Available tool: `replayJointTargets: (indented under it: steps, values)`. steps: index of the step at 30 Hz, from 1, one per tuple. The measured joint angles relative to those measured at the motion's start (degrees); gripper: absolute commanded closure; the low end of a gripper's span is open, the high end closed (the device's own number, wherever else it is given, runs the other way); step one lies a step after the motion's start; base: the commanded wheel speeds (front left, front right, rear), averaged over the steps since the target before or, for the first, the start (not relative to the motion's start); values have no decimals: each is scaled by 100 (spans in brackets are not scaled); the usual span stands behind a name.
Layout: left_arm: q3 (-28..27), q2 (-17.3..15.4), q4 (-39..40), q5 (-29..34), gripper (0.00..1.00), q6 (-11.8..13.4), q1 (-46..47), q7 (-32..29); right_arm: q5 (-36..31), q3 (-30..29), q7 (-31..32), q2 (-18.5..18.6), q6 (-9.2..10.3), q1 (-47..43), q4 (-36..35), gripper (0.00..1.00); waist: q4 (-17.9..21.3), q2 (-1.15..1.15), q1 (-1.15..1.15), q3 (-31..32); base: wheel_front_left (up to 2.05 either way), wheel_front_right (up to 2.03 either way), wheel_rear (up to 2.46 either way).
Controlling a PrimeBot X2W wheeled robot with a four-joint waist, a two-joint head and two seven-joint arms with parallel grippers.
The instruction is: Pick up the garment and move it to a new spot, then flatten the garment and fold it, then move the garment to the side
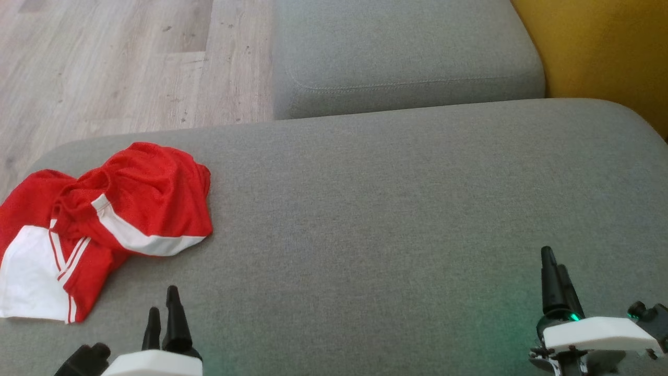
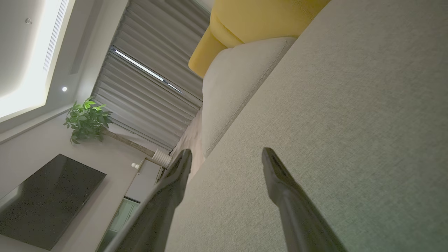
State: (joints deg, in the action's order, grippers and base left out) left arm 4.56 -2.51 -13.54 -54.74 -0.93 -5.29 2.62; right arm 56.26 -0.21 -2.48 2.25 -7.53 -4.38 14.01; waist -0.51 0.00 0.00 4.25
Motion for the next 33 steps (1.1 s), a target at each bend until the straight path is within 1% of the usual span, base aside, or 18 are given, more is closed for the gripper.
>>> replayJointTargets:
  steps: [3, 24, 30, 33]
  values:
    - [63, 0, 7, 203, 0, 43, 0, 38, -183, 21, -36, 0, 0, -1, -10, 0, 0, 0, 0, 23, 0, 0, 0]
    - [303, 0, 120, 1662, 0, 105, -122, 360, -1533, 245, -366, 1, 0, -132, -218, 0, -33, 0, 0, 126, 0, 0, 0]
    - [393, 0, 177, 2125, 0, 202, -124, 472, -1962, 348, -469, 2, 0, -231, -272, 0, -70, 0, 0, 148, 0, 0, 0]
    - [469, 0, 226, 2372, 0, 202, -146, 513, -2181, 390, -528, 2, 0, -232, -305, 0, -80, 0, 0, 169, 0, 0, 0]
